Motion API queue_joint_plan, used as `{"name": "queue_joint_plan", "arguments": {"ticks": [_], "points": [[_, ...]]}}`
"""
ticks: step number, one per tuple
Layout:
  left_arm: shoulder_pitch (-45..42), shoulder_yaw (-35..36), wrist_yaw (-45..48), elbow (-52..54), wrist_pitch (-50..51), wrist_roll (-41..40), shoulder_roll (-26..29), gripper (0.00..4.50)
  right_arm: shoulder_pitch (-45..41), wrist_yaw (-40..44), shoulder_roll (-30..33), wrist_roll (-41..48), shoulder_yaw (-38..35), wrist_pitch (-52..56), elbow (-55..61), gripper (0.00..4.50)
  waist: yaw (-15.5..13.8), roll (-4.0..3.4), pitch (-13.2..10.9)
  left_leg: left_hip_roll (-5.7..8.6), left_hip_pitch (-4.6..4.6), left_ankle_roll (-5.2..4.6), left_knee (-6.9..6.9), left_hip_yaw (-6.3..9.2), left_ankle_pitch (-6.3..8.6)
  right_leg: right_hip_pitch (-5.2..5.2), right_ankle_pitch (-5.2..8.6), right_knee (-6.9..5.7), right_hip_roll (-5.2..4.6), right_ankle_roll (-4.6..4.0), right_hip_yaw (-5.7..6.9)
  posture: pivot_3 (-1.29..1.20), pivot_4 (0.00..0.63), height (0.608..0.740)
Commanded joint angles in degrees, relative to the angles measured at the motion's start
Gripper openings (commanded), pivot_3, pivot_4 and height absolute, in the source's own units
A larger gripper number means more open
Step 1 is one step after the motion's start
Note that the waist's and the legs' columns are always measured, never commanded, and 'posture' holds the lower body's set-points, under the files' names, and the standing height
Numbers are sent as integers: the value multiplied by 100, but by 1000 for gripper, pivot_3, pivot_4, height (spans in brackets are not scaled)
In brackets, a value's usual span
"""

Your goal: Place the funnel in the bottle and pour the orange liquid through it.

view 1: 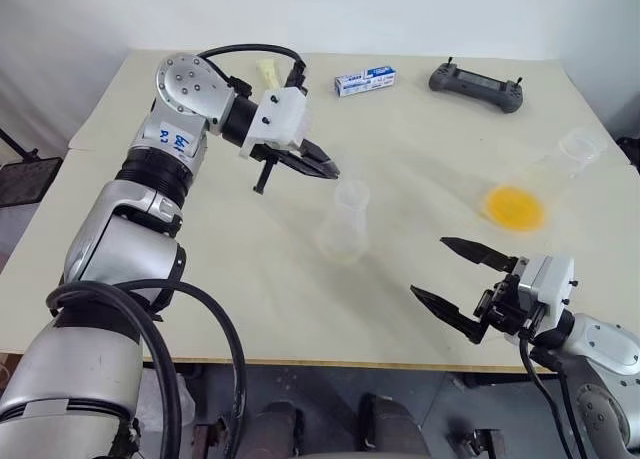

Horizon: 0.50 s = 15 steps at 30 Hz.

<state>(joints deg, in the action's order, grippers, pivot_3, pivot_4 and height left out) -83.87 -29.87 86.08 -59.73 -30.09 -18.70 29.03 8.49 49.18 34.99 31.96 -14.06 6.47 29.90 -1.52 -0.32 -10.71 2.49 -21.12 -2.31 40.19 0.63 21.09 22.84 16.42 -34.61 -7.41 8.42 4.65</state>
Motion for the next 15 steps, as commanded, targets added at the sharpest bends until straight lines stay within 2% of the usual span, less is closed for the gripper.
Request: {"name": "queue_joint_plan", "arguments": {"ticks": [1, 10, 13, 15], "points": [[-301, -261, 642, -54, -319, -72, -43, 29, 53, -57, -25, -30, -28, -120, 247, 4500, -1, 0, 0, 1, 0, 0, 0, 0, 0, 0, 0, 0, 0, 0, 0, 0, 150, 740], [-582, -938, 642, -198, -852, -82, -187, 29, 29, -145, -48, -92, 1, -141, 242, 4500, 0, 2, -1, 2, -2, -3, 0, 0, -1, 0, 0, 1, -1, 0, -1, 0, 150, 740], [-666, -870, 642, -328, -912, 4, -262, 698, 62, -184, -68, -123, -2, -147, 276, 4500, -1, 3, -2, 2, -2, -3, 0, 0, -1, 0, 0, 1, 0, 0, 0, 0, 150, 740], [-715, -892, 642, -366, -814, 19, -250, 1296, 92, -197, -74, -133, -17, -147, 297, 4500, 0, 3, -2, 2, -3, -4, 1, -1, -2, 0, 0, 1, 0, 1, 0, 0, 150, 740]]}}
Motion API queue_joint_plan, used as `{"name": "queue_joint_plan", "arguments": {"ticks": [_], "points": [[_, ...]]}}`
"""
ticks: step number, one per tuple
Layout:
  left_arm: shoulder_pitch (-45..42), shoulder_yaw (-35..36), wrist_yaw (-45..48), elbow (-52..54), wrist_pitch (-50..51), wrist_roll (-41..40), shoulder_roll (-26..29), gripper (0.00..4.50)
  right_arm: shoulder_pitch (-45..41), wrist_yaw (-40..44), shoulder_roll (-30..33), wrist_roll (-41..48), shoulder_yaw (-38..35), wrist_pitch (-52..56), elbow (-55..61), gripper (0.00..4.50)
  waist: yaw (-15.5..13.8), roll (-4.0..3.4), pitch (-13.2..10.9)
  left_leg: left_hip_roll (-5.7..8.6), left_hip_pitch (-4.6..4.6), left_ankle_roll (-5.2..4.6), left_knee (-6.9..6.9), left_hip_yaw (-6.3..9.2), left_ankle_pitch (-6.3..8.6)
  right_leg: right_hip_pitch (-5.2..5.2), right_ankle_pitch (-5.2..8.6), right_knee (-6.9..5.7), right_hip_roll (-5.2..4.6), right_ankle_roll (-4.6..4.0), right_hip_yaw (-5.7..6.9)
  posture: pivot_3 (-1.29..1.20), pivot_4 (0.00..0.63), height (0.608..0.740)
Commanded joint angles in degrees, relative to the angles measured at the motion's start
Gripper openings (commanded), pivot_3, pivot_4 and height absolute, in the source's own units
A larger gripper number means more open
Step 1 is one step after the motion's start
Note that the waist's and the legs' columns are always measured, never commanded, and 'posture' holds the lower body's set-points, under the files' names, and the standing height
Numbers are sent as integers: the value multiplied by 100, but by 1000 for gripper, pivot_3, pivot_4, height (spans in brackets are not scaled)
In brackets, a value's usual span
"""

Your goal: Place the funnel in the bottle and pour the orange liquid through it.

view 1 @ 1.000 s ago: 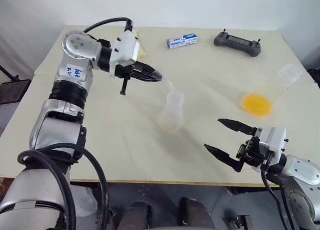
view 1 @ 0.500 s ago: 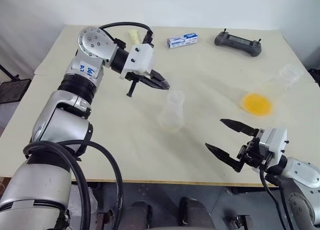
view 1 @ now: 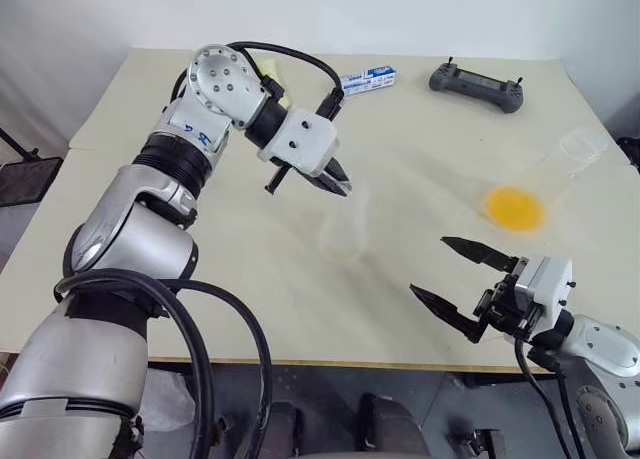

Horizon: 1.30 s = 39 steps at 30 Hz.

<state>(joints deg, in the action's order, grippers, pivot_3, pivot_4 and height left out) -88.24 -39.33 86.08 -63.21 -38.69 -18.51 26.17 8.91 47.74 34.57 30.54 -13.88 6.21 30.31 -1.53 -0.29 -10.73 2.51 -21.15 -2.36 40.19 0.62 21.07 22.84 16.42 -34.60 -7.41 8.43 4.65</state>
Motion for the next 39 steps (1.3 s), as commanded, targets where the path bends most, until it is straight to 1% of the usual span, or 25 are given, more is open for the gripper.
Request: {"name": "queue_joint_plan", "arguments": {"ticks": [1, 4, 6, 9, 10, 11, 15, 19, 22, 24, 28, 30, 32, 33, 35, 39], "points": [[-290, 66, 642, -33, 62, -7, 36, 1583, 59, -55, -31, 6, -44, -122, 260, 4500, 1, 0, 0, 0, 0, 0, 0, 0, 0, 0, 0, 0, 0, 0, 0, 0, 150, 740], [-286, 159, 642, -11, 90, -121, 24, 2483, 69, -67, -21, -2, -69, -119, 264, 4500, 1, 0, 0, 0, 0, -1, 0, 0, 0, 0, 0, 0, 0, 0, 0, 0, 150, 740], [-273, 161, 642, 68, 207, -236, 56, 3151, 65, -70, -9, 4, -89, -111, 267, 4500, 1, 0, 0, 0, 0, -2, 1, 0, 0, 0, 0, 0, 0, 1, -1, 0, 150, 740], [-228, 358, 642, 193, 508, -491, 157, 4088, 34, -74, 43, 36, -170, -82, 270, 4500, 6, 0, 0, 0, -1, -3, 1, 0, 0, 0, 0, 0, 0, 1, 0, 0, 150, 740], [-210, 495, 642, 186, 617, -544, 191, 4342, 43, -73, 62, 50, -208, -74, 274, 4500, 8, 0, 0, 0, 0, -2, 1, 1, 0, 0, 0, 0, -1, 1, 0, 0, 150, 740], [-186, 685, 642, 165, 772, -599, 223, 4449, 69, -73, 77, 57, -251, -69, 282, 4500, 9, 0, 0, 0, 0, -2, 1, 1, 0, 0, 0, 0, 0, 1, -1, 0, 150, 740], [72, 1345, 642, 418, 1610, -974, 396, 4449, 242, -142, 101, 89, -464, -28, 360, 4500, 9, 0, 0, -1, 0, -2, 1, 2, 0, 1, 0, -2, 0, 1, 0, 0, 150, 740], [700, 2159, 642, 911, 2552, -1238, 669, 4449, 606, -377, 22, 105, -817, 55, 569, 4500, 15, -2, 1, 0, 3, -2, 3, 6, 0, 1, -1, -11, -2, 1, 0, 0, 150, 740], [1527, 2738, 352, 1565, 3250, -1381, 895, 4449, 920, -837, -131, 151, -1116, 274, 764, 4500, 23, -3, 2, -1, 5, -2, 4, 8, 0, 1, -1, -17, -1, 1, -1, 0, 150, 740], [2142, 3035, 171, 2026, 3636, -1407, 1033, 4449, 1052, -1273, -362, 279, -1342, 442, 869, 4500, 28, -4, 2, -1, 8, -1, 4, 13, 0, 2, -1, -24, -1, 1, -3, 0, 150, 740], [3472, 3532, -226, 2839, 3981, -1372, 1140, 4449, 1333, -1935, -738, 253, -1658, 637, 1077, 4500, 27, -13, 7, 2, 10, 0, 10, 16, 0, 3, -1, -37, -3, 1, -10, 0, 150, 740], [3941, 3695, -410, 3299, 4217, -1349, 1143, 4449, 1442, -2182, -836, 155, -1761, 708, 1159, 4500, 6, -12, 7, 2, 11, 0, 11, 19, 0, 3, 0, -40, -4, 1, -14, 0, 150, 740], [4352, 3933, -735, 3603, 4252, -1383, 983, 4449, 1572, -2547, -942, -79, -1855, 832, 1272, 4500, -7, -12, 7, 7, 8, 0, 16, 25, 0, 3, -1, -43, -6, 1, -16, 0, 150, 740], [4513, 4022, -891, 3705, 4262, -1368, 914, 4449, 1633, -2723, -1009, -8, -1893, 995, 1316, 4500, -12, -12, 7, 11, 7, 0, 20, 29, 0, 3, -1, -46, -8, 1, -20, 0, 150, 740], [4771, 4155, -1034, 3849, 4214, -1325, 792, 4449, 1682, -2963, -1145, -95, -1943, 1015, 1378, 4500, -14, -13, 8, 15, 8, 0, 21, 32, 0, 2, -1, -49, -10, 1, -24, 0, 150, 740], [5100, 4522, -1129, 4201, 4409, -1618, 530, 4449, 1664, -3388, -1365, -250, -2092, 1027, 1453, 4500, 20, -17, 11, 15, 11, 0, 19, 28, 0, 4, 0, -51, -9, 0, -27, 0, 150, 740]]}}
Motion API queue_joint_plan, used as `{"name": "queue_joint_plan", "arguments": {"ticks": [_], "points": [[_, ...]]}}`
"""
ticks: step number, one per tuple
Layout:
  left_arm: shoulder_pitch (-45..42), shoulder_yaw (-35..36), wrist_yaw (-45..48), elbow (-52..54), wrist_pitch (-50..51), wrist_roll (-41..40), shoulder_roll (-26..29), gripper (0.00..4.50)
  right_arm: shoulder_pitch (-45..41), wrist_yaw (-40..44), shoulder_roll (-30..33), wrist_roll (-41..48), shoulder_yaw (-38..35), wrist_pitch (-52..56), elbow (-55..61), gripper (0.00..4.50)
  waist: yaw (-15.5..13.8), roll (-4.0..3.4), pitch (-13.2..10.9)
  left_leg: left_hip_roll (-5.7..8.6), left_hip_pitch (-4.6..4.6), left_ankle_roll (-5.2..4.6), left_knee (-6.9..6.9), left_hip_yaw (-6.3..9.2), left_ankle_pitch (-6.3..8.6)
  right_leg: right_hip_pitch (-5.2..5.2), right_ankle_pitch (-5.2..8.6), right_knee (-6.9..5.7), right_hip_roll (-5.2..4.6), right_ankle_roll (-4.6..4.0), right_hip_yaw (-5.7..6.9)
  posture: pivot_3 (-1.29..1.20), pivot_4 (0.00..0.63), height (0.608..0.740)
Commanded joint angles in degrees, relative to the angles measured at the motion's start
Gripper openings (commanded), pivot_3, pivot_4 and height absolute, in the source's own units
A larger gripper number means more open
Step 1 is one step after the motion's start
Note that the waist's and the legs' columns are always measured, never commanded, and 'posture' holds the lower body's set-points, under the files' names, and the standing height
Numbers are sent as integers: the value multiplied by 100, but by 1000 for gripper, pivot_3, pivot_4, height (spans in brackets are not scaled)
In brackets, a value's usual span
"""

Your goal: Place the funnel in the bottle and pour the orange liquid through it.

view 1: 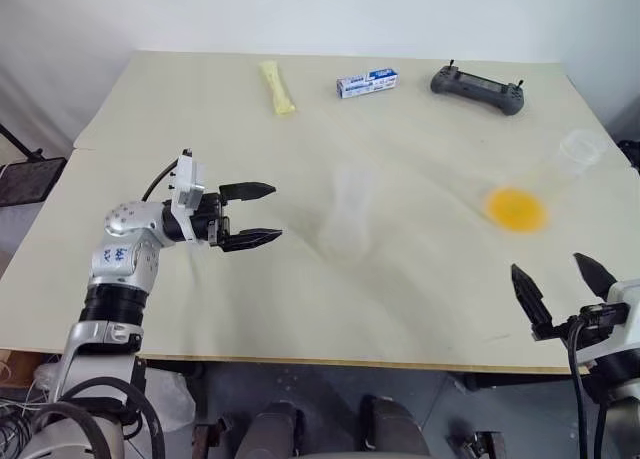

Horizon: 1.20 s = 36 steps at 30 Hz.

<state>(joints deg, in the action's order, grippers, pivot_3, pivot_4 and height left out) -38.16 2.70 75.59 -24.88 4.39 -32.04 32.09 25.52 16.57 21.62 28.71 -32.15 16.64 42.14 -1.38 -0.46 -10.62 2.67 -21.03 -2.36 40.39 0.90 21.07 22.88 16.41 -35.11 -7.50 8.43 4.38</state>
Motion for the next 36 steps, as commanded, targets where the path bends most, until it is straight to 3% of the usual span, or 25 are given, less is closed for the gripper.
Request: {"name": "queue_joint_plan", "arguments": {"ticks": [1, 10, 17, 21, 25, 36], "points": [[131, 381, -108, 415, 128, -279, -97, 4449, -4, -330, -90, -41, -301, 6, 279, 4500, 6, 0, 0, 0, 0, 0, 0, -1, 0, 1, 0, 0, 0, 0, 0, 0, 150, 740], [450, 710, -179, 790, 373, -325, -108, 4449, -537, -303, 247, 178, -469, 218, -221, 4500, 17, -5, 3, -2, 6, 0, 0, -13, 0, 1, 0, -2, 2, 0, -8, 0, 150, 740], [766, 814, -393, 1317, 593, -380, -185, 4449, -1734, -68, 909, 266, -444, 404, -1551, 4500, 14, -10, 6, 0, 6, -2, 0, -12, -1, 1, 0, -2, -1, 0, -11, 0, 150, 740], [856, 844, -450, 1485, 682, -393, -210, 4449, -2009, 31, 1031, 206, -417, 373, -1891, 4500, 4, -10, 6, -1, 6, -2, -2, -10, -1, 1, 0, -1, 0, -1, -9, 0, 150, 740], [1019, 904, -597, 1774, 743, -432, -236, 4449, -2990, 276, 1380, 197, -269, 300, -2817, 4500, 48, -12, 5, 7, 7, -8, -2, -31, -4, 0, 0, 5, -10, 0, -19, 0, 150, 740], [1240, 960, -797, 2120, 835, -497, -220, 4449, -4129, 794, 1567, 44, 82, 102, -4118, 4500, 64, -13, 6, 2, 9, -5, -18, -25, -7, 3, 0, 7, -10, 0, -11, 0, 150, 740]]}}
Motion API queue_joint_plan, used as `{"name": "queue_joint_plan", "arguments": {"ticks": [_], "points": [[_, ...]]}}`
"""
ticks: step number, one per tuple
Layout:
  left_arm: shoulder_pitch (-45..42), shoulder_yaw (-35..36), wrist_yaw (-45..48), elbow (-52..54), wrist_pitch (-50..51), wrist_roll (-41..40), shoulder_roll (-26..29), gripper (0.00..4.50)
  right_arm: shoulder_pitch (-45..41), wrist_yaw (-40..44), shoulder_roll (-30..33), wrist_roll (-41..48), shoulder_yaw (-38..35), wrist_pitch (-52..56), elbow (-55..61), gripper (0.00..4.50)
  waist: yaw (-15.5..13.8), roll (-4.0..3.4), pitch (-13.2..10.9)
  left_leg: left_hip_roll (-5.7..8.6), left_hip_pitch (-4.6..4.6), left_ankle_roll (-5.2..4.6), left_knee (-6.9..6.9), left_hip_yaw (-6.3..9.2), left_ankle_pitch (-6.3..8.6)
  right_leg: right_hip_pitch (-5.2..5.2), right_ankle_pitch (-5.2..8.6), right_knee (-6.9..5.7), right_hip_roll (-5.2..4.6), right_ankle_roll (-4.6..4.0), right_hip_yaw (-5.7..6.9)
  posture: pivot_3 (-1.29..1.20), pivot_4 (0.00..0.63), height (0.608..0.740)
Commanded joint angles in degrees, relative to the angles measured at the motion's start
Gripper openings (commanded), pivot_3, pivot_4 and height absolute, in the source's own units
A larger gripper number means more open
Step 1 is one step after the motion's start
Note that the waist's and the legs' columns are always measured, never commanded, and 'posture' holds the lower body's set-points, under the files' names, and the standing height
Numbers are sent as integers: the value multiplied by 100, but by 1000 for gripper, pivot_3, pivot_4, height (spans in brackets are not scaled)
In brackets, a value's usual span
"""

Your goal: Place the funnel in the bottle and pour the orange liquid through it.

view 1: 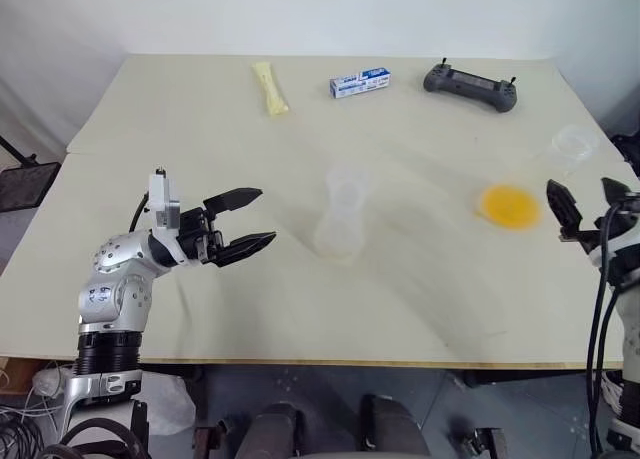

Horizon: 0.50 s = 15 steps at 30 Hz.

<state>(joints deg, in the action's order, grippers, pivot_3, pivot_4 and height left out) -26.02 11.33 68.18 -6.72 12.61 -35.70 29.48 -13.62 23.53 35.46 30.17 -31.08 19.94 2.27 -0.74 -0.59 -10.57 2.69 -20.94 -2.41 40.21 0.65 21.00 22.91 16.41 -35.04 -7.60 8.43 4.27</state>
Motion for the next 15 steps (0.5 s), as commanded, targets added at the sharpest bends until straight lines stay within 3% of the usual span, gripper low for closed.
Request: {"name": "queue_joint_plan", "arguments": {"ticks": [1, 15], "points": [[30, 95, -67, 318, 18, -132, 36, 4449, -274, 118, 192, -126, -6, -253, -210, 4500, 3, 0, 0, 0, -1, 0, 0, 0, 0, 0, 0, 1, 0, 0, 0, 0, 150, 740], [132, 89, -155, 570, 140, -173, 65, 4449, -1083, 442, 231, -525, 266, -869, -1343, 4500, 30, -1, 0, -1, -1, 1, 0, -1, 0, 1, 0, 3, 0, 0, 1, 0, 150, 740]]}}
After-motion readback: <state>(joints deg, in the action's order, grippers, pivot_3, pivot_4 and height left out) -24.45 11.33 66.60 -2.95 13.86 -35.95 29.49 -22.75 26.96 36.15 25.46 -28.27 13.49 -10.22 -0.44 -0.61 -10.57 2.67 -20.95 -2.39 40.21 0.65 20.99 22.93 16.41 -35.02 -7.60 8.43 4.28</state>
